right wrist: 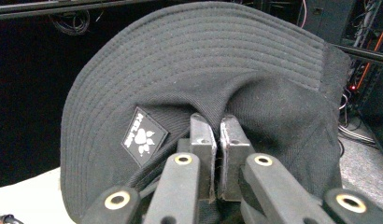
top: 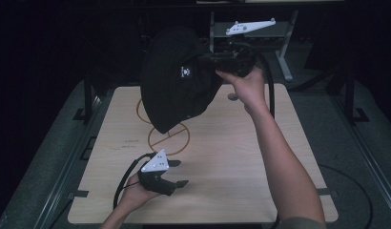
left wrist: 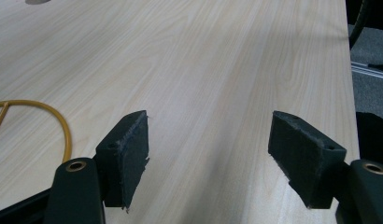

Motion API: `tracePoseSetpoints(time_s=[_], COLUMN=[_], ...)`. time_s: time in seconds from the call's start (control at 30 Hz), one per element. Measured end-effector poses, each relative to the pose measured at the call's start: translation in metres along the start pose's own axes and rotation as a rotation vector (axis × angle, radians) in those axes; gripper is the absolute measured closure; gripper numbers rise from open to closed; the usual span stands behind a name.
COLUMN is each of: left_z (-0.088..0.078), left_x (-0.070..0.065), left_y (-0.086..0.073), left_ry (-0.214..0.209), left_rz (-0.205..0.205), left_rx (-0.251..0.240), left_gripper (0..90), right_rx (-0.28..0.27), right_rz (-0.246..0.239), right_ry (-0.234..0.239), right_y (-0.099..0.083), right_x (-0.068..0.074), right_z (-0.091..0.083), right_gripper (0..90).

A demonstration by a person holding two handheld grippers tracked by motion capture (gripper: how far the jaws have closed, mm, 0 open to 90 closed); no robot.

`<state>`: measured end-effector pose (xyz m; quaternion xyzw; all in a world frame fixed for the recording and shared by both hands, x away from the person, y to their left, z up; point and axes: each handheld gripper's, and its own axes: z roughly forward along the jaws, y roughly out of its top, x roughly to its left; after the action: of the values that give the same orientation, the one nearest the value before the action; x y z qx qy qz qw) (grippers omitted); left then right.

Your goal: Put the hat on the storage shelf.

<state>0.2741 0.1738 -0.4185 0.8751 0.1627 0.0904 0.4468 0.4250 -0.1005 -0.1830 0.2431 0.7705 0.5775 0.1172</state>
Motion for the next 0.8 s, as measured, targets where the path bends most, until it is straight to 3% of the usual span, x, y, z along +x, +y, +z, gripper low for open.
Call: tracePoseSetpoints(time_s=[0.8], left_z=[0.009], left_x=[-0.008], left_y=[0.003], left_ry=[-0.03], left_rz=[0.029], left_rx=[0.009], left_gripper=[28.3], right_rx=[0.042], right_rz=[-0.005], right_ry=[0.043], right_y=[0.022], right_x=[0.002], right_z=[0.066], right_gripper=[86.4])
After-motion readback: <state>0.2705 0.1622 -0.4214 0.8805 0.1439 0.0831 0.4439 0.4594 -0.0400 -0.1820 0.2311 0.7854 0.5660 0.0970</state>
